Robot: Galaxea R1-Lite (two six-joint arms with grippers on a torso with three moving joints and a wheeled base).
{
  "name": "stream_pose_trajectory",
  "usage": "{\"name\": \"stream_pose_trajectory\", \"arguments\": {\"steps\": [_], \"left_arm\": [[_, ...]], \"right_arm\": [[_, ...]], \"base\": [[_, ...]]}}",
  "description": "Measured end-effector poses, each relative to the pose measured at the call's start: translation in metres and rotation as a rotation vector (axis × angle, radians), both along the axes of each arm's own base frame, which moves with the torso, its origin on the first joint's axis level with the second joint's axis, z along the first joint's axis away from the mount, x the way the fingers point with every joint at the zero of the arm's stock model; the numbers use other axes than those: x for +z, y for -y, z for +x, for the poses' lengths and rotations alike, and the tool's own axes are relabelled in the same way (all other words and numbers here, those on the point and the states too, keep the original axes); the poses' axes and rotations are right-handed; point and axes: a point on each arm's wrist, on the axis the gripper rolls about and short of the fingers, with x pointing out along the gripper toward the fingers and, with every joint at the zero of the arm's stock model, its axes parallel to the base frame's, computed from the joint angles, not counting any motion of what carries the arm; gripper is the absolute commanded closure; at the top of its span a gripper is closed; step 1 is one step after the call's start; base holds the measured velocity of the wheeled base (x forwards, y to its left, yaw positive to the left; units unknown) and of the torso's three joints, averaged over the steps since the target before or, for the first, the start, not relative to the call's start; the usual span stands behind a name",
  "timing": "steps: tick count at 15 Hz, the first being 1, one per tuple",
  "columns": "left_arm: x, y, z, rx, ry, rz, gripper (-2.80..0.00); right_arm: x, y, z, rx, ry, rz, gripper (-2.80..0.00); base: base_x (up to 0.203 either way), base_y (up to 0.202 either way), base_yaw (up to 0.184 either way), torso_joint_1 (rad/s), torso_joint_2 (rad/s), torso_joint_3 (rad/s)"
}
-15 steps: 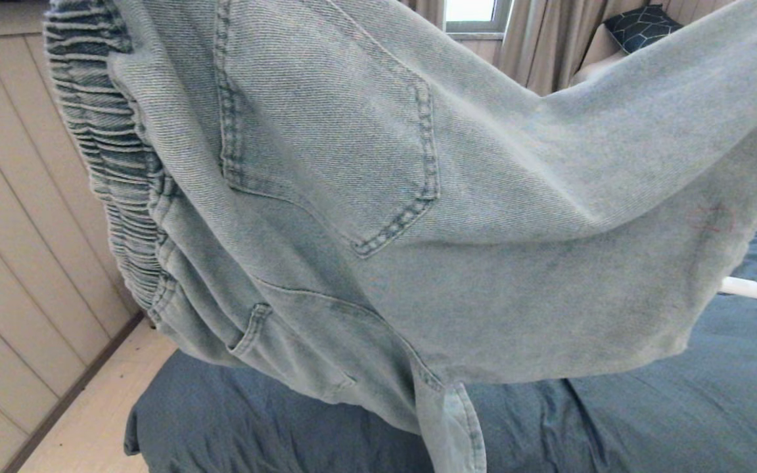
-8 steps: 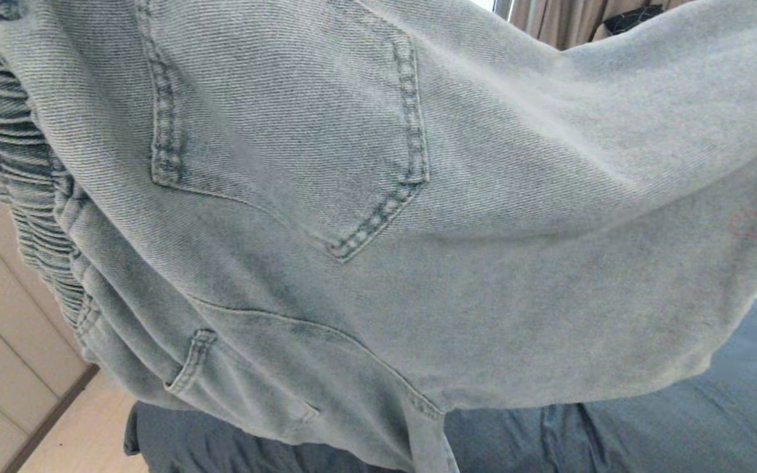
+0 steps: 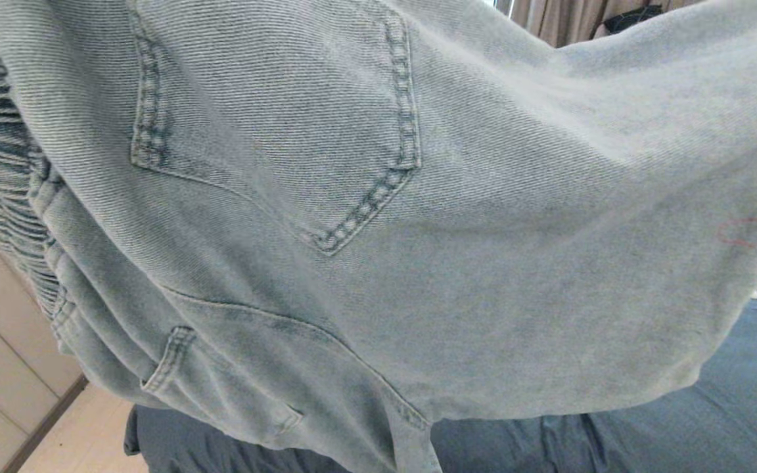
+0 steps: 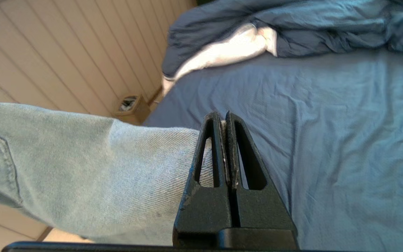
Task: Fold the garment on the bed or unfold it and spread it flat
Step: Unford the blue shorts
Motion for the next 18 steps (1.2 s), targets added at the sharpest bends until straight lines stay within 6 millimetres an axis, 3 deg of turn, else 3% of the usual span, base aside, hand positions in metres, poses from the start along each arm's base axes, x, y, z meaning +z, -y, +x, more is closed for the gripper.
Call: {"name": "stream_pose_trajectory", "arguments": {"steps": [4,8,11,18], "left_arm": [[-0.008,0.032,0.047,0.05,0.011,0.03,0.0],[-0.031,0.061,0.121,0.164,0.031,0.046,0.0],[-0.049,0.061,0.171,0.256,0.046,0.038,0.0],[-0.108,0.059,0.257,0.383,-0.007,0.093,0.0]], "right_arm": [[-0.008,0.012,0.052,-0.142,-0.06,-0.014,0.0],[-0.023,0.029,0.116,-0.228,-0.095,-0.015,0.0],[-0.038,0.044,0.162,-0.276,-0.104,-0.011,0.0],[-0.094,0.067,0.254,-0.363,-0.191,-0.019,0.0]], "base": [[0.0,0.0,0.0,0.0,0.0,0.0],[0.0,0.0,0.0,0.0,0.0,0.0],[0.0,0.0,0.0,0.0,0.0,0.0],[0.0,0.0,0.0,0.0,0.0,0.0]]}}
